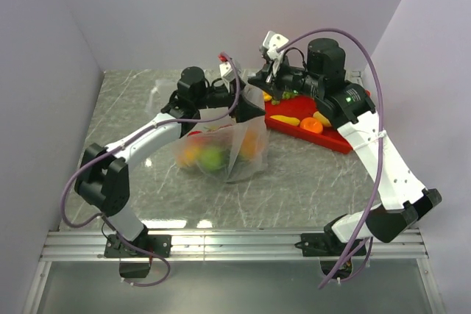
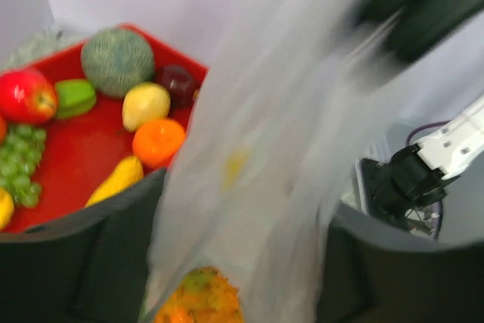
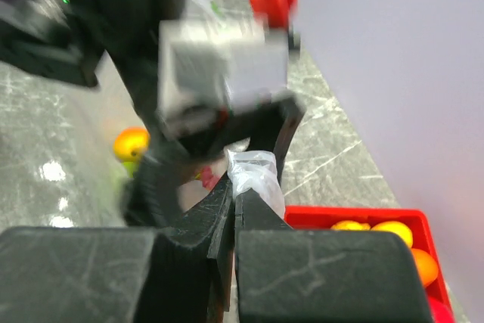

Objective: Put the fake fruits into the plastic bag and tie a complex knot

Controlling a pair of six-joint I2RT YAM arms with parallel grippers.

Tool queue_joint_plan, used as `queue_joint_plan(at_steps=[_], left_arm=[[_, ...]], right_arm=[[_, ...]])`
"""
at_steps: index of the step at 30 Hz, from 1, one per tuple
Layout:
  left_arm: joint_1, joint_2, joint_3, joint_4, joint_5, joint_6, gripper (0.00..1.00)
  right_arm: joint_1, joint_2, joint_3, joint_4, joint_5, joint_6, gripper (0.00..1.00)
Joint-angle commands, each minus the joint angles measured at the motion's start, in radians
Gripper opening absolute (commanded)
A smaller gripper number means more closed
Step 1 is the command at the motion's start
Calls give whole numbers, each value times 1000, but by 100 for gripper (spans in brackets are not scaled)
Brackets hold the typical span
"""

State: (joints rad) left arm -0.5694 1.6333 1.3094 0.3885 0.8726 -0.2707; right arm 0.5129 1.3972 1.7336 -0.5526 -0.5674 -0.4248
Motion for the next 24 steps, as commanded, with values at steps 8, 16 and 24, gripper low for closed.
queue_joint_plan(at_steps=[8,16,24], left_arm=[[-9,10,-272,-8,-27,160,59],[2,-9,-315,9,-43,88,0],[6,-47,-277,-48,17,96,1]], right_arm=[[6,-61,15,161,41,20,0],[6,-89,-85,107,150,60,34],[-30,-255,-189,-55,193,123,78]])
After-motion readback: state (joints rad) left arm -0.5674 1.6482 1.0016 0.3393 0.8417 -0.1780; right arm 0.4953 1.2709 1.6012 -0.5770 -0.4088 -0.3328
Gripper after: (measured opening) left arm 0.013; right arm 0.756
